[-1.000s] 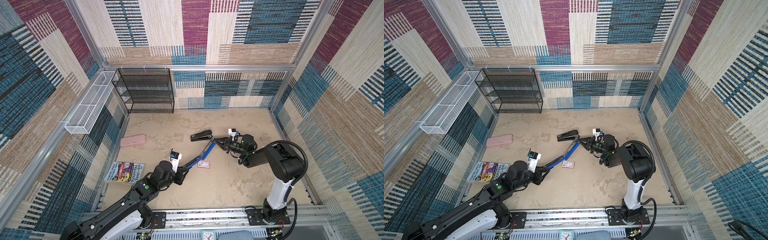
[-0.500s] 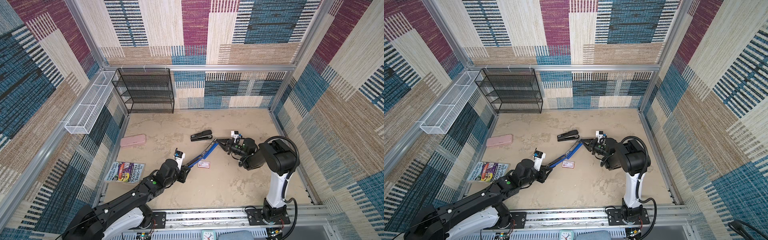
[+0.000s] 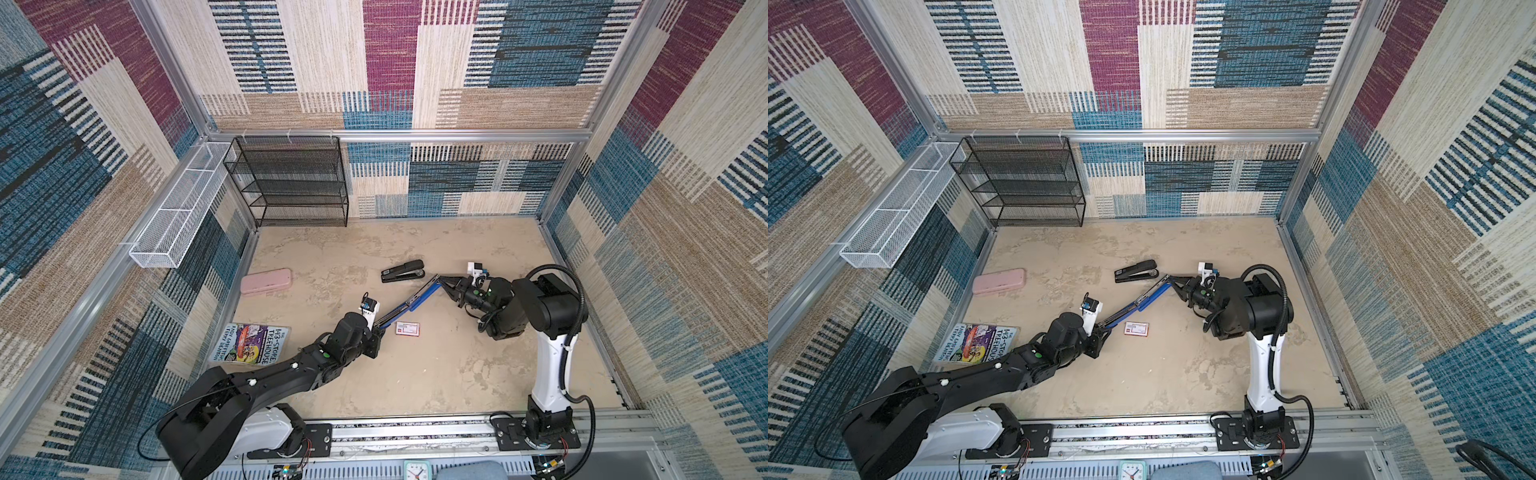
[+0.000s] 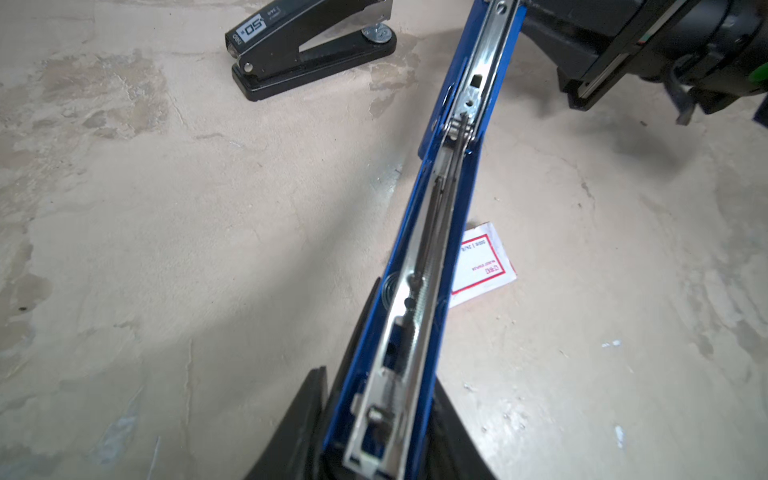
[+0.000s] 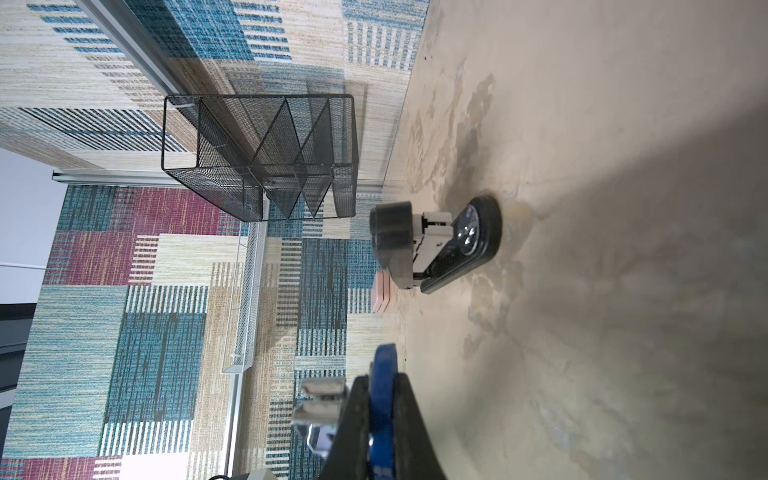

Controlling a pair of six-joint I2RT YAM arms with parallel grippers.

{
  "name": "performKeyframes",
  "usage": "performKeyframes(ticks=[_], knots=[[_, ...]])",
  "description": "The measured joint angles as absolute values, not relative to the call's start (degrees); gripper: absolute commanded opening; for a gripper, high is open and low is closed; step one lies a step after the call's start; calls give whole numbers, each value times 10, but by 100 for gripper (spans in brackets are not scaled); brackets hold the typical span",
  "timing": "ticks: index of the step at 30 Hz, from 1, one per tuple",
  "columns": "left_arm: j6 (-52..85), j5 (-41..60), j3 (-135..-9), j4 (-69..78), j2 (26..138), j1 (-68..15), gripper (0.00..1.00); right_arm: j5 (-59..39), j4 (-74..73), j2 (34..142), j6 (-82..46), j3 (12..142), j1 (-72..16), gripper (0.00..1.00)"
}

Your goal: Load the staples into the stapler

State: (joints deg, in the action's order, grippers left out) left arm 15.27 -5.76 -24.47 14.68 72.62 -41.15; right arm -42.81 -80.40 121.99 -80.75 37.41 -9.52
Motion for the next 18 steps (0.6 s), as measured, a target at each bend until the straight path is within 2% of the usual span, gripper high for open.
performKeyframes(ticks=[16, 18], knots=[[135, -85, -282, 157, 835, -404, 8, -418, -801, 1257, -782, 391, -90, 0], [135, -88, -284, 156, 842, -404, 8, -418, -794, 1257, -774, 393, -90, 4]])
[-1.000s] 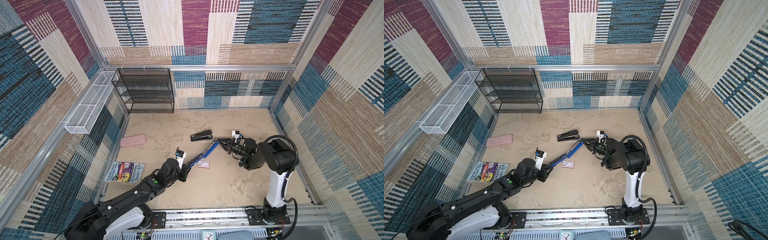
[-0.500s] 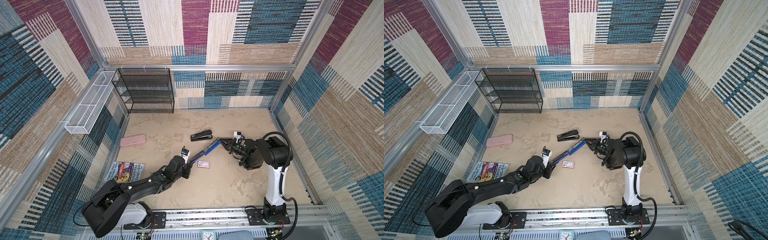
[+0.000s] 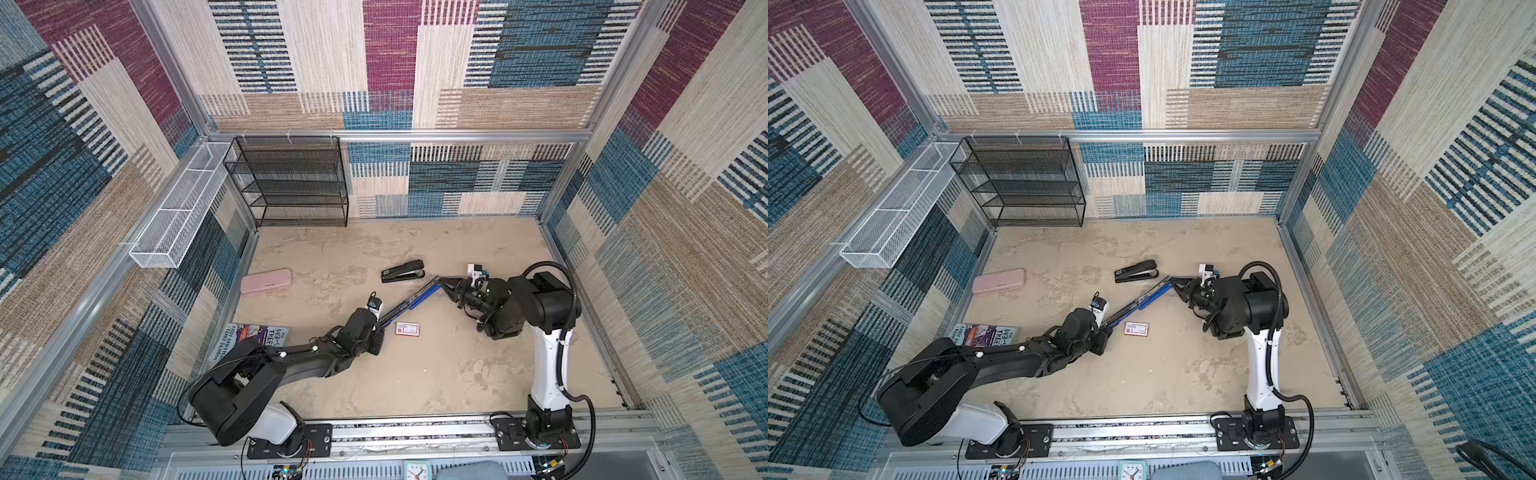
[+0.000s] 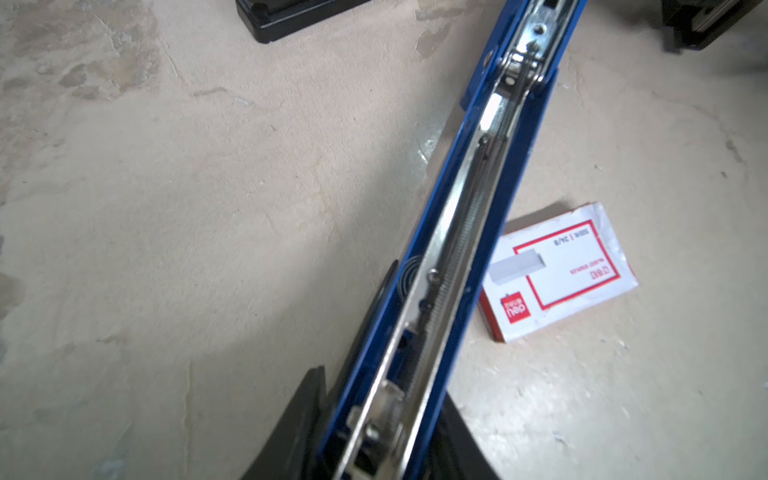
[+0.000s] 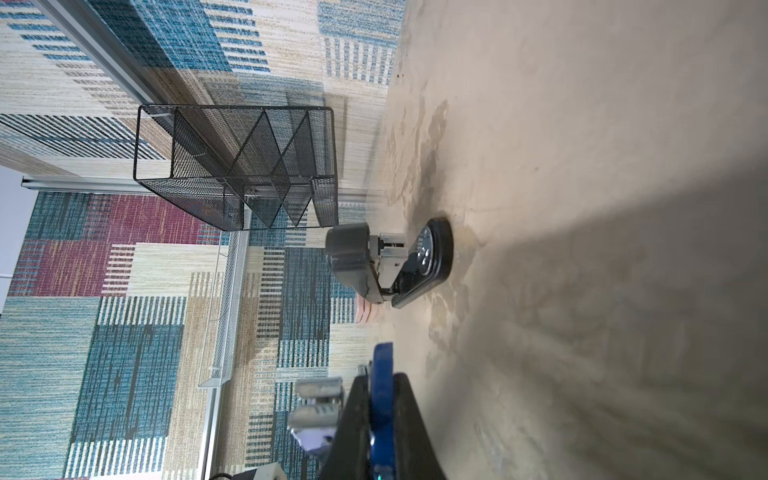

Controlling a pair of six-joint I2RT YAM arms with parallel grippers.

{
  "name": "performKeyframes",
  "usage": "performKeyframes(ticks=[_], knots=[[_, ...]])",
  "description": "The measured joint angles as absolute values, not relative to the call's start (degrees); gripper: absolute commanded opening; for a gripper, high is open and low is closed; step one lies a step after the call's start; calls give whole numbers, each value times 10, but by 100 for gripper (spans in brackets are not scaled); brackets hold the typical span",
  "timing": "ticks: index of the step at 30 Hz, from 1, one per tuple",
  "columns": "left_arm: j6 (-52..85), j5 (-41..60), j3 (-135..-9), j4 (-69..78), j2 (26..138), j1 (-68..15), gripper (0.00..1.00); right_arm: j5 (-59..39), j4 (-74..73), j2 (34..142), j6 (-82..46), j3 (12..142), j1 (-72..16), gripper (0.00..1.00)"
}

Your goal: Load the staples into the stapler

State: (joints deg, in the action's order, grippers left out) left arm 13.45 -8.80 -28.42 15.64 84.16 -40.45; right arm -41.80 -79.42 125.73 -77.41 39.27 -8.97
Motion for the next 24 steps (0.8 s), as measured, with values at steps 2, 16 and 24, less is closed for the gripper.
performKeyframes(ticks=[2, 16, 24], knots=[[135, -88, -287, 154, 846, -404, 8, -415, -785, 1257, -767, 393, -90, 4], [152, -235, -305, 112, 868, -394, 9, -405, -673, 1227, -736, 404, -63, 33], [164, -260, -310, 83, 857, -393, 19, -394, -584, 1179, -698, 390, -50, 33]])
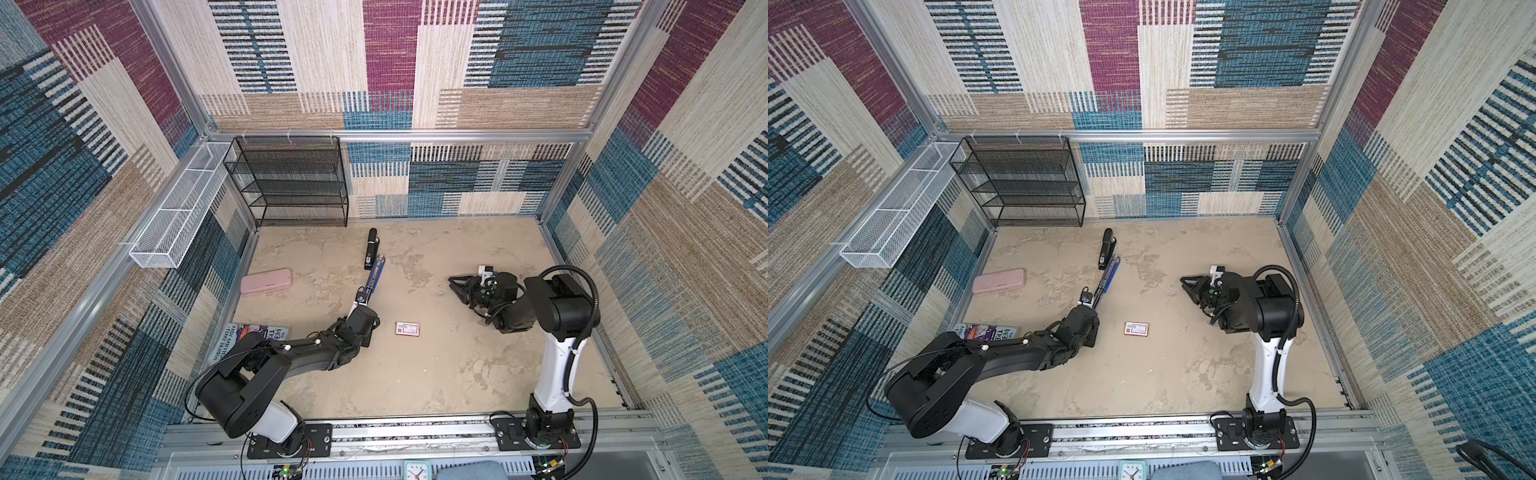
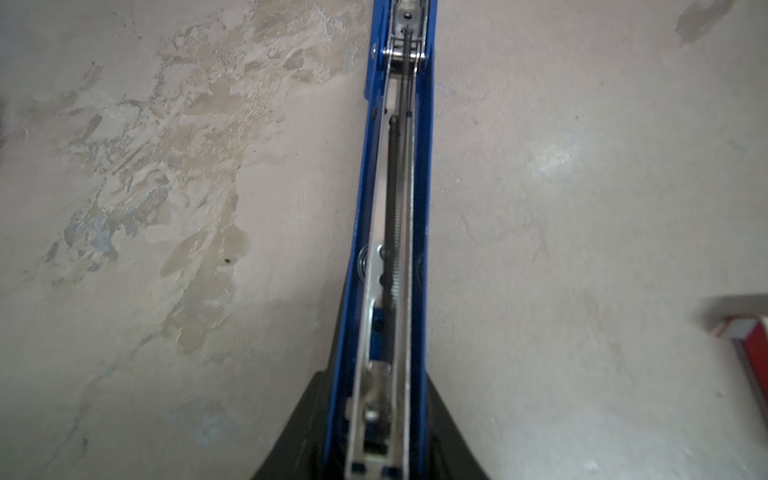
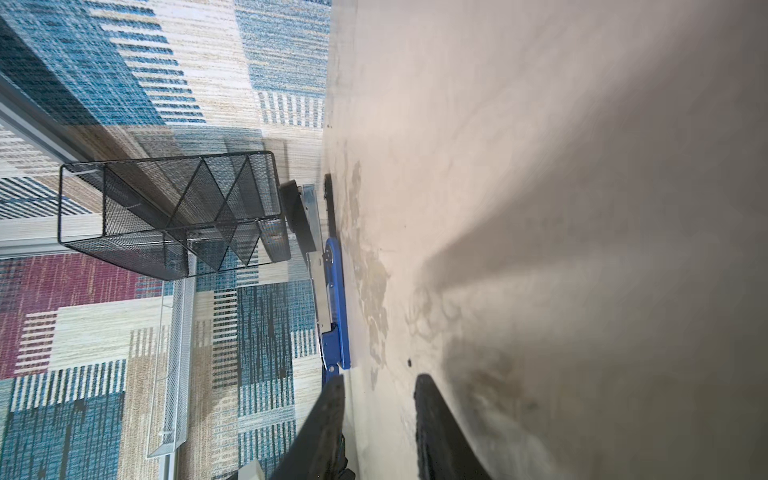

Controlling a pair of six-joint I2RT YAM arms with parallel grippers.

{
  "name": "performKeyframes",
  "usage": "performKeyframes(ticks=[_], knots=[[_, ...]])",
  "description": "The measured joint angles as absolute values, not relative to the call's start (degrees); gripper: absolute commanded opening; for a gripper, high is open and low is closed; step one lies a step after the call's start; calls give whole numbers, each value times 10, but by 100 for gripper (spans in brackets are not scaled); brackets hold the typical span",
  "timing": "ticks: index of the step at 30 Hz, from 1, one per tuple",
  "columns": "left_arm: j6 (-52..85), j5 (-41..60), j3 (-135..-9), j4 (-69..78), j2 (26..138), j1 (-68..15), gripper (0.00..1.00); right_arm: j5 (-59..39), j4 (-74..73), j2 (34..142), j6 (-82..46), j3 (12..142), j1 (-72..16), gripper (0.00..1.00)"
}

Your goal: Load the staples into the stapler

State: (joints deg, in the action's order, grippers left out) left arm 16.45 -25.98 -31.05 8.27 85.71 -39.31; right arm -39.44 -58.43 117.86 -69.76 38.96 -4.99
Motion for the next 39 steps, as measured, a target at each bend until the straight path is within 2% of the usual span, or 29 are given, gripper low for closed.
performKeyframes(ticks=[5, 11, 17, 22, 27, 39], knots=[[172, -237, -307, 58, 827, -395, 38, -394, -542, 1141, -668, 388, -50, 34], [184, -206, -306, 29, 785, -400, 55, -394, -471, 1086, -618, 388, -51, 43], [197, -191, -307, -8, 735, -403, 60, -394, -378, 1019, -549, 398, -52, 49], [213, -192, -336, -61, 685, -403, 81, -377, -283, 950, -476, 402, -61, 53], [226, -191, -431, -117, 711, -381, 81, -354, -199, 877, -407, 402, -75, 53], [223, -116, -778, -245, 1023, -277, 80, -309, -109, 728, -330, 342, -131, 54]])
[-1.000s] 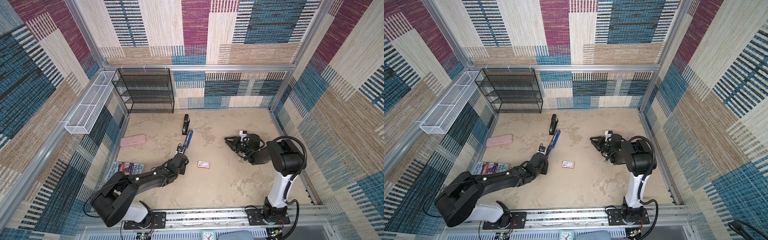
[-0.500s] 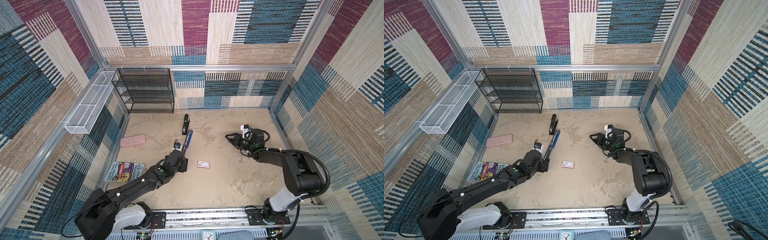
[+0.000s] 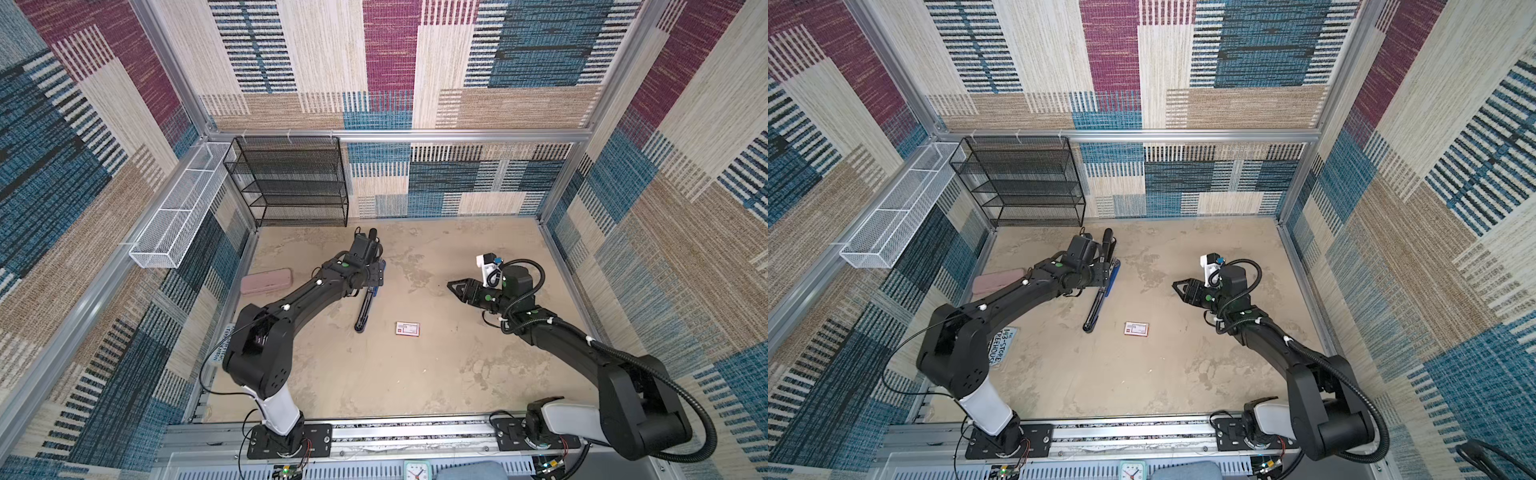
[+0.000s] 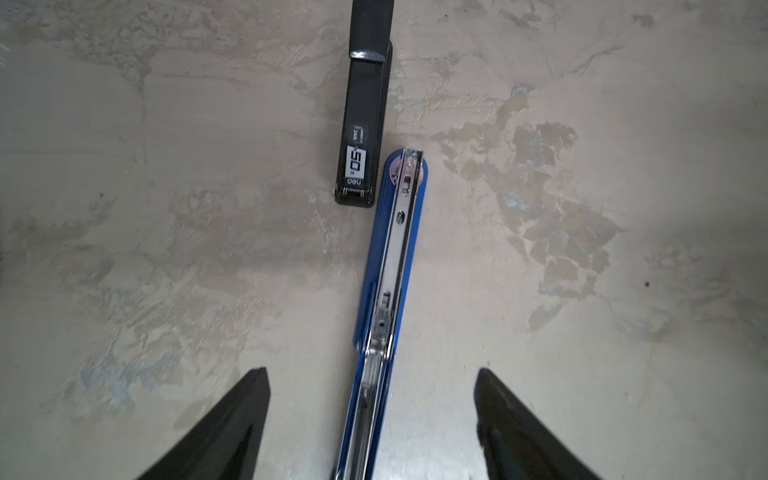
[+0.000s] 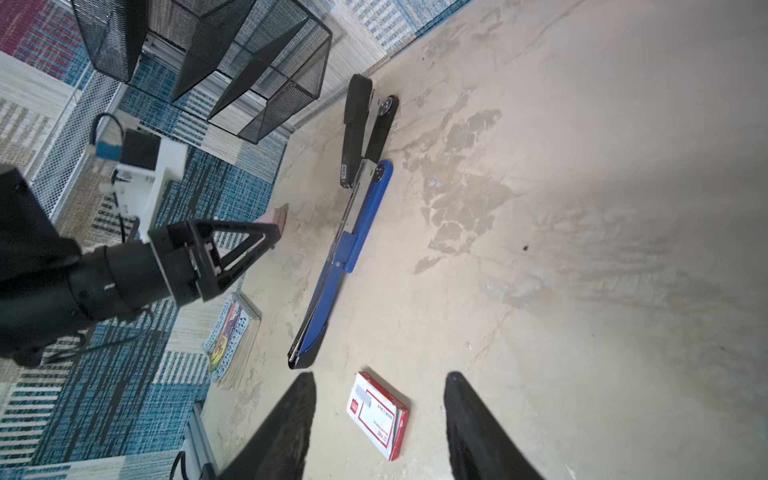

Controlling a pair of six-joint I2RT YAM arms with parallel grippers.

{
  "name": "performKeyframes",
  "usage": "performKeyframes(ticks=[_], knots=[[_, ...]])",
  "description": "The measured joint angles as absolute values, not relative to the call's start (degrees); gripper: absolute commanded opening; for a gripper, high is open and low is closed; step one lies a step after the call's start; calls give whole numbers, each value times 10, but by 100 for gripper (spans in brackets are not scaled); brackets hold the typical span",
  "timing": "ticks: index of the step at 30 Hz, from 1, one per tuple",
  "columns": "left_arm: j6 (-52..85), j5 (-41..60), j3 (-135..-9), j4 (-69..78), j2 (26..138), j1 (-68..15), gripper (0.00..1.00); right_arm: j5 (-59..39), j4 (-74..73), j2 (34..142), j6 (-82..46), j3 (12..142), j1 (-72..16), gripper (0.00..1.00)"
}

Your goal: Load the staples into the stapler

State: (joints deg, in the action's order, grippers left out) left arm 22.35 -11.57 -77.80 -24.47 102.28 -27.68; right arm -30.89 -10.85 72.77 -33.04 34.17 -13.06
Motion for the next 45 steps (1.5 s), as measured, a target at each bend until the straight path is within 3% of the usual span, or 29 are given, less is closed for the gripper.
performKeyframes(ticks=[14, 20, 26, 30, 34, 40, 45], knots=[[173, -127, -1067, -320, 1284, -232, 71, -303, -90, 640, -330, 280, -136, 52], [151, -131, -1153, -344, 1354, -225, 62, -303, -88, 628, -335, 271, -138, 51], [130, -132, -1228, -362, 1403, -221, 50, -302, -87, 627, -340, 266, -143, 51], [116, -133, -1280, -379, 1433, -219, 33, -300, -84, 627, -341, 266, -145, 50], [103, -131, -1315, -390, 1452, -218, 25, -298, -74, 627, -343, 266, -147, 50], [86, -131, -1319, -399, 1451, -218, 0, -294, -68, 636, -345, 269, -148, 50], [71, -131, -1295, -426, 1419, -218, 0, -294, -71, 645, -347, 270, -149, 50]])
